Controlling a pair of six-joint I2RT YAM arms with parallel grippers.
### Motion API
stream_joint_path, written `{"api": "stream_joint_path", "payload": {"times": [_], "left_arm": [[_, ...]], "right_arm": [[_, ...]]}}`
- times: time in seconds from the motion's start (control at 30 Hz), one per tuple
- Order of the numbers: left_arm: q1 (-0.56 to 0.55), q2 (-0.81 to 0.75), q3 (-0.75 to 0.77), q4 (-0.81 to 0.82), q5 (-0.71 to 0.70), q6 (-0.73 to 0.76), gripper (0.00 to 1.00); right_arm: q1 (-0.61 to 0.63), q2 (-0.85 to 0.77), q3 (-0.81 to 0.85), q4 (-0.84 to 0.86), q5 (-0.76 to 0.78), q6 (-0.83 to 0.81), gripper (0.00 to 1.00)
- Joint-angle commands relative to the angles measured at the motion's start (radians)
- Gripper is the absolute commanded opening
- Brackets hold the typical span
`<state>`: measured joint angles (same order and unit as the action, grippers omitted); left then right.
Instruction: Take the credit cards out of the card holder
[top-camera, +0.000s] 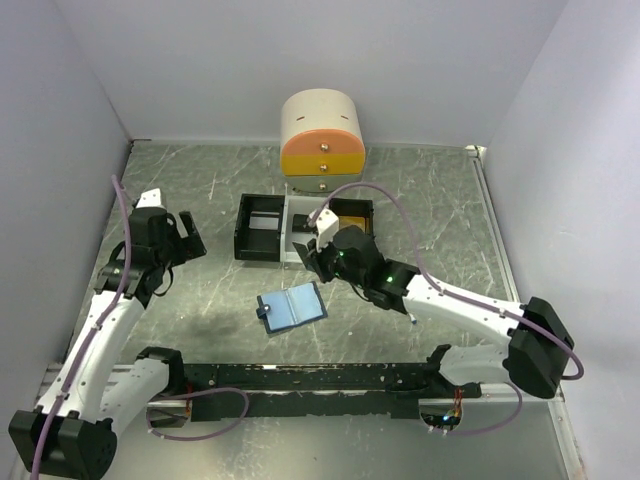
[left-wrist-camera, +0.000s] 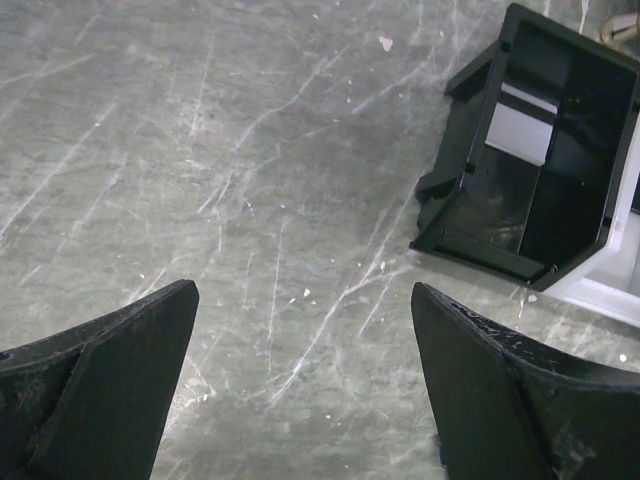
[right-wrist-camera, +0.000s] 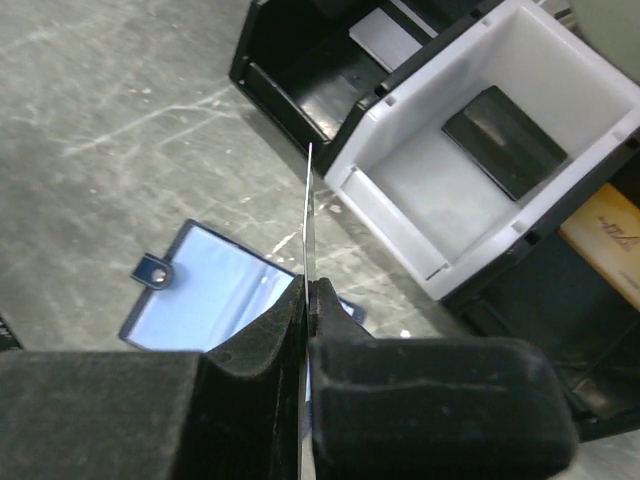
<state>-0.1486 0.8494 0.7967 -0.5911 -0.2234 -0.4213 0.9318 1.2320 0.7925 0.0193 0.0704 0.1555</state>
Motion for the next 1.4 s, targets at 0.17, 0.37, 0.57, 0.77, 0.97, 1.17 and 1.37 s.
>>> {"api": "stream_joint_path", "payload": {"times": [0.17,0.37,0.57,0.77,0.97,1.17,1.37], "left_arm": [[0.008,-0.024,-0.015,0.002,0.034,0.03,1.0],[0.007,-0.045,-0.021,0.005,0.028,0.032,1.0],[0.008,-0.034,-0.019,0.005,0.033,0.033,1.0],[0.007,-0.03,-0.023,0.008,0.039,0.033,0.99],[0.007,-0.023,-0.023,0.01,0.039,0.034,0.99],[0.007,-0.014,-0.022,0.006,0.033,0.031,0.98],[0.007,-0.01,-0.022,0.004,0.029,0.03,0.98]], "right_arm": [[-0.016,0.183,0.199,-0.091,0.079,-0.169,0.0],[-0.035,0.358,0.402,-0.247,0.165,-0.291,0.0],[-0.066,0.456,0.487,-0.279,0.222,-0.44,0.0],[-0.102,0.565,0.546,-0.299,0.198,-0.598,0.0],[-0.142,0.675,0.637,-0.356,0.168,-0.684,0.0],[-0.173,0.74,0.682,-0.317,0.21,-0.749,0.0],[-0.186,0.816,0.733,-0.326,0.187,-0.765,0.0]]}}
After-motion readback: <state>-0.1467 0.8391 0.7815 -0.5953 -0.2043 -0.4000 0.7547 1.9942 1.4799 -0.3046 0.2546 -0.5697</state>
